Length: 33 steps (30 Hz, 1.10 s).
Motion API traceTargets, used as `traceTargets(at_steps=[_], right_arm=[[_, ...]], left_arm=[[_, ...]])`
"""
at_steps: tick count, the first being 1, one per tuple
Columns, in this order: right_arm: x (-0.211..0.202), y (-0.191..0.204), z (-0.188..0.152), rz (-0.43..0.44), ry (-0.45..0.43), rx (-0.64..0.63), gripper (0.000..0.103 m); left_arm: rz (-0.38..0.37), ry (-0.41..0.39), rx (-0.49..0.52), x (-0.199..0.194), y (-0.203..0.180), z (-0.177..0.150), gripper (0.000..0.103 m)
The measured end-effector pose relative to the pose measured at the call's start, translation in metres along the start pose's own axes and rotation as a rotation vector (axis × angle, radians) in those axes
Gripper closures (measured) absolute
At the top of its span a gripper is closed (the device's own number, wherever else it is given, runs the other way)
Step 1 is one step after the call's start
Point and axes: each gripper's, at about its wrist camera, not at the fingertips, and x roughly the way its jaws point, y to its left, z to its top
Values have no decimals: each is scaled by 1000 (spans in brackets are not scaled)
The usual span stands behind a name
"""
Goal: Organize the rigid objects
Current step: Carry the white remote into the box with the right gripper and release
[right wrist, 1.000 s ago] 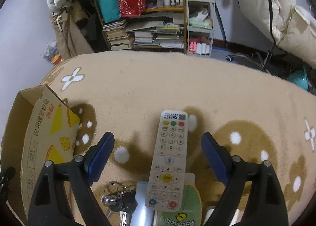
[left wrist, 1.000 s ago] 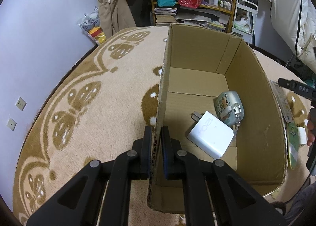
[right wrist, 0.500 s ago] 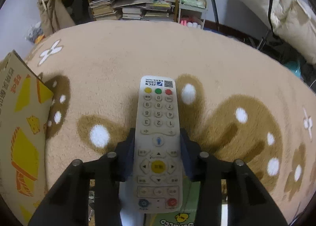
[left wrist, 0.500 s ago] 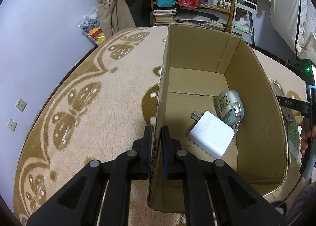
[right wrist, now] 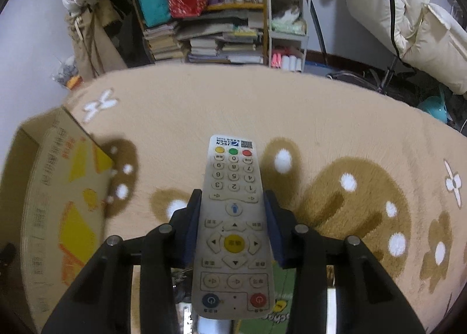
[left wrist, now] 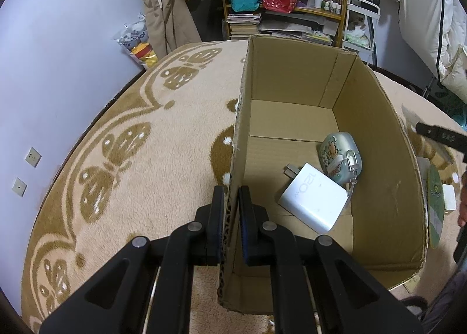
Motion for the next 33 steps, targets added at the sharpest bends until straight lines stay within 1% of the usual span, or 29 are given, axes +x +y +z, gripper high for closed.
traceTargets(at_steps=[6,10,12,17,21,25,29,32,33], right_arm=[[-44,27,5,70,-86,-45,59],[-74,55,3,119,-137,-87,59],[-86,70,1,161,-155,-107,59],[-104,103,-6,250,-155,-162,59],[-104,123,-17,315,-120,-169,59],[-98,136,-31,306,-98,-208,59],[-84,137,-43,292,-61,-198,59],[-80,139,-50,286,-58,-211,59],[-81,140,-51,271,-72,-223,59]], left_arm=[[9,3,-4,0,-1,1,93],[8,2,-4,0,-1,2,93],[9,3,-3,0,-1,1,93],[8,4,-3,0,-1,1,93],[-7,9,-25,2,2,0,93],[-12,8,-25,3,2,-1,93],[-4,7,-18,3,1,-1,93],[1,7,-12,3,0,-1,93],[-1,9,-15,3,0,-1,93]])
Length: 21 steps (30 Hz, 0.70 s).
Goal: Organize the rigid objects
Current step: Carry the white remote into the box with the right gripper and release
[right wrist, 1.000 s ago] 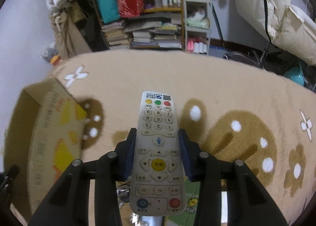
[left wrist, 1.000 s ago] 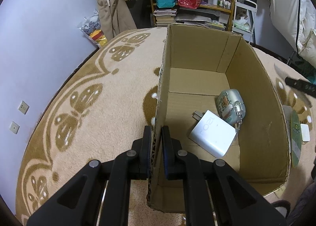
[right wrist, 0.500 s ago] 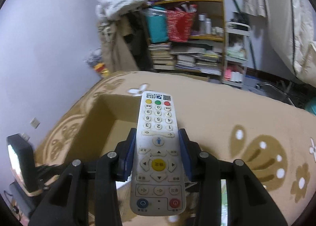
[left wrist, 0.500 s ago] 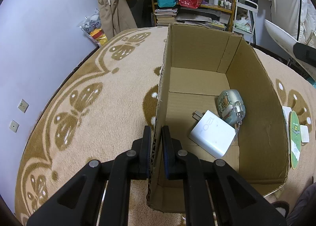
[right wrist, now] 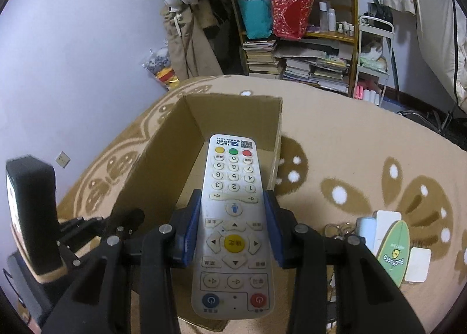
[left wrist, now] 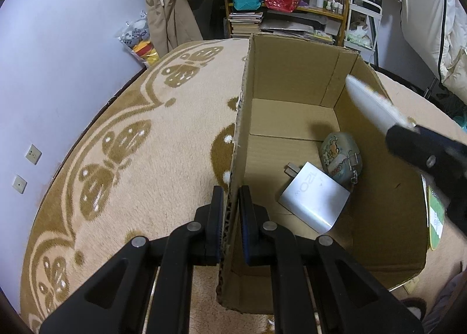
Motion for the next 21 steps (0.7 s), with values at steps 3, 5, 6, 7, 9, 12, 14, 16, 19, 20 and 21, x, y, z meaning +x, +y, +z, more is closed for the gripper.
traceTargets(at_steps=[3,5,6,7,9,12,14,16,19,20,21], right_arm=[[-1,4,0,2,-11,-24,59],[-1,7,-1,13,-21,-29,59],[-3,11,-1,16,-34,-50,62],[-4,14,0,25,-41,-67,78],[-5,20,1,23,-45,-89,91],[-4,25,1,32,-41,-96,91],[-3,24,0,33,-39,-94,91],[-3,23,0,33,-38,-92,91],[-7,16,1,38,-42,-63,90],[-8,13,2,37,-43,-54,90],[-10,7,3,35,-43,-43,89]], left_arm=[[-4,2,-8,0,1,0,93],[-3,1,-6,0,2,0,93],[-2,1,-5,0,2,1,93],[-5,3,-5,0,2,1,93],[-6,7,-7,1,3,1,93],[-9,13,-12,3,4,1,93],[-13,18,-15,4,6,0,93],[-17,20,-16,4,6,0,94],[-13,21,-14,4,5,0,93],[-13,20,-13,5,5,0,93],[-13,21,-12,5,5,0,93]])
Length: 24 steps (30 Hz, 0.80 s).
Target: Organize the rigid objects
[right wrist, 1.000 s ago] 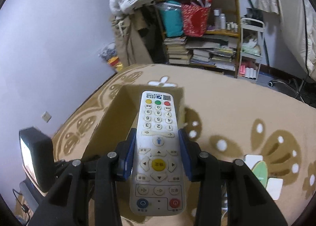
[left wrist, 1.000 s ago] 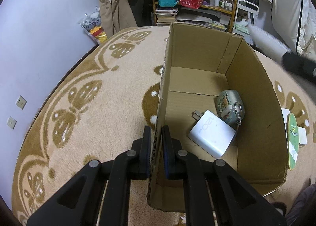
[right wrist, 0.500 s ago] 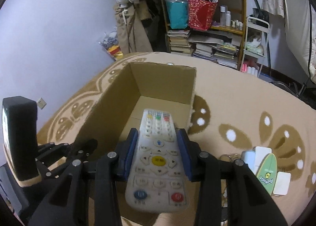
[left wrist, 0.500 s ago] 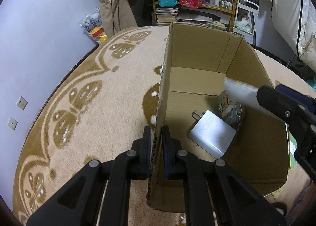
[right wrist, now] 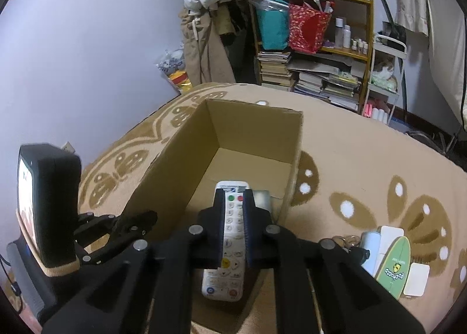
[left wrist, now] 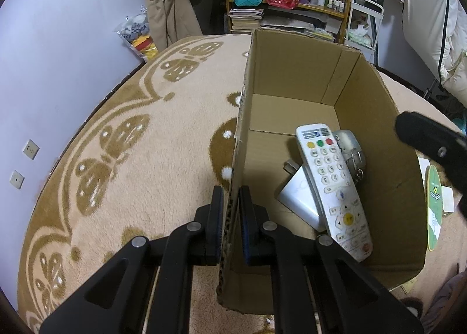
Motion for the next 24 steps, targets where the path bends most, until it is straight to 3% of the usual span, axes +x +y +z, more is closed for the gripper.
traceTargets(at_steps=[3,5,12,14,19,24], right_arm=[[-3,-14,1,-27,5,26,78],[-5,-24,0,-46,5,55,53],[-6,-61,-5,-95,37,123,34],[-2,-70,-6,-105,52,134,25],[12,-91,-12,-123,116,173,23],[28,-117,-26,-61,182,276,23]], left_arm=[[-1,1,-2,0,0,0,93],[-2,2,-2,1,0,0,93],[-2,2,-2,0,0,0,93],[-2,2,-2,1,0,0,93],[4,1,4,1,-1,-1,93],[-1,3,1,1,-2,-1,93]])
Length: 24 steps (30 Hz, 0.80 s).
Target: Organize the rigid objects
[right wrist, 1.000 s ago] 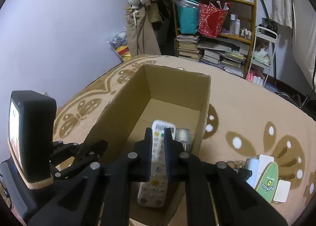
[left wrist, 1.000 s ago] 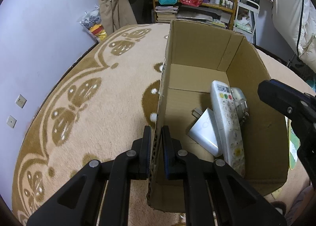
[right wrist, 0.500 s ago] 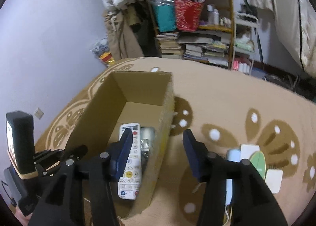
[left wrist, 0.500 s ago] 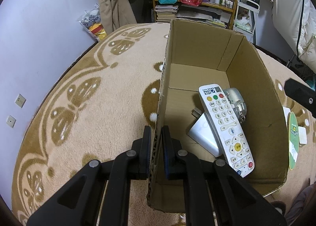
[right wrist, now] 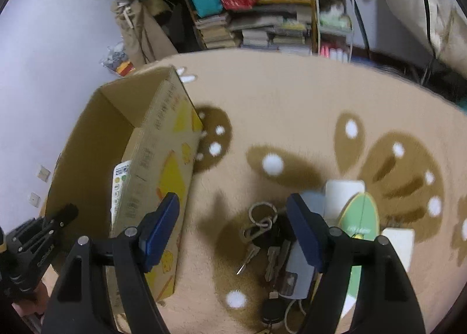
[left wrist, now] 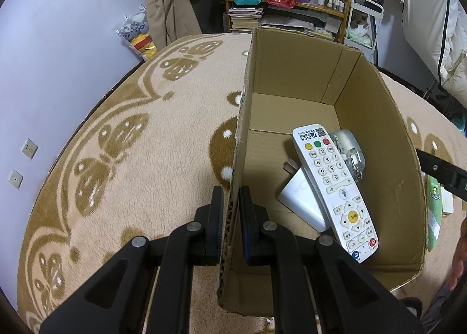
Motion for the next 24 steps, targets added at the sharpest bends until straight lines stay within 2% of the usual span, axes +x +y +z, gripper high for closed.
traceTargets(at_steps=[6,15,16,20,24], right_arm=[[15,-15,-2,75,75,80,23],[34,-11,-10,19,159,53,31],[37,-12,-11,9,164,48,34],[49,-11,-11,-21,162,31,40],[58,-9,-10,-37,135,12,41]], left_arm=[[0,0,0,0,0,0,93],[0,1,-1,0,1,0,93],[0,1,-1,1,0,0,92],[6,1,3,0,-1,-1,92],[5,1,2,0,-3,-2,92]])
